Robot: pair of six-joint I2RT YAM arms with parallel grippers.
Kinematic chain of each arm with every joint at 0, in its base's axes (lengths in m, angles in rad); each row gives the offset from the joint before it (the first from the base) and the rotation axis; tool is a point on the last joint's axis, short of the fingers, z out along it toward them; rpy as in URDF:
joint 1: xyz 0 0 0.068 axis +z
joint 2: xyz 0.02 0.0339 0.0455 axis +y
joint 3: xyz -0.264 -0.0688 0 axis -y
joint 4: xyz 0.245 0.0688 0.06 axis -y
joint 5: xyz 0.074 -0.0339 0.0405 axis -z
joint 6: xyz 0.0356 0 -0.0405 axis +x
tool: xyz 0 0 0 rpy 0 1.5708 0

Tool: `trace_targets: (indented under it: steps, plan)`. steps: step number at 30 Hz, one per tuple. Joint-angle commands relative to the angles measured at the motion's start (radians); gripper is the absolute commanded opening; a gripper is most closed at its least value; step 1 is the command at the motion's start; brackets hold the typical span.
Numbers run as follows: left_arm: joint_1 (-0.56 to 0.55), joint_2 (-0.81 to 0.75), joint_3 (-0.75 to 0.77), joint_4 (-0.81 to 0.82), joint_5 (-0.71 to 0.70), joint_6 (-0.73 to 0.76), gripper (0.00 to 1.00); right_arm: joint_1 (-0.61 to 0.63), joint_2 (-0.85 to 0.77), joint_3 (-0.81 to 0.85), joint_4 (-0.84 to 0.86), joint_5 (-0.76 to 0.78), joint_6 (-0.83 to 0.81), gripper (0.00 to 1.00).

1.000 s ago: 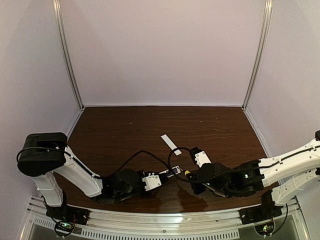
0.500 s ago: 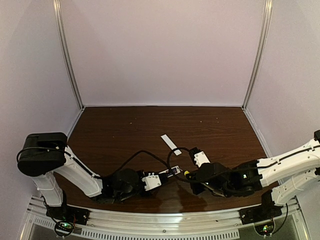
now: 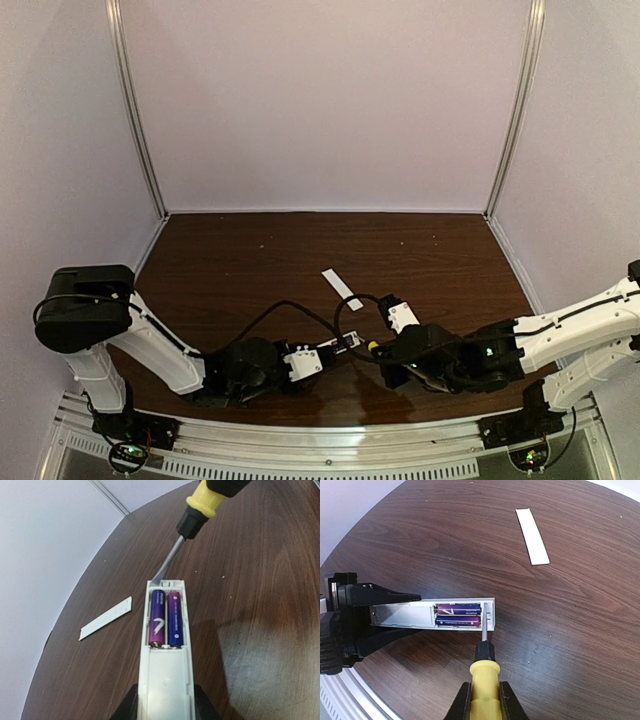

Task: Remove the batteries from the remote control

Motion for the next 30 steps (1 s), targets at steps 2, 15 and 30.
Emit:
trace_targets:
  steps: [2,15,30]
  plan:
    - [-0.001,-0.001,0.009,0.081,-0.030,-0.006,0.00,-0.002,0.004,-0.015,-0.003,-0.032,0.011,0.00]
    - [-0.001,0.010,0.015,0.086,-0.067,-0.008,0.00,0.000,-0.009,-0.014,-0.009,-0.029,0.016,0.00]
    - [-0.002,0.012,0.014,0.091,-0.050,-0.005,0.00,0.002,-0.004,-0.014,0.008,0.009,0.015,0.00]
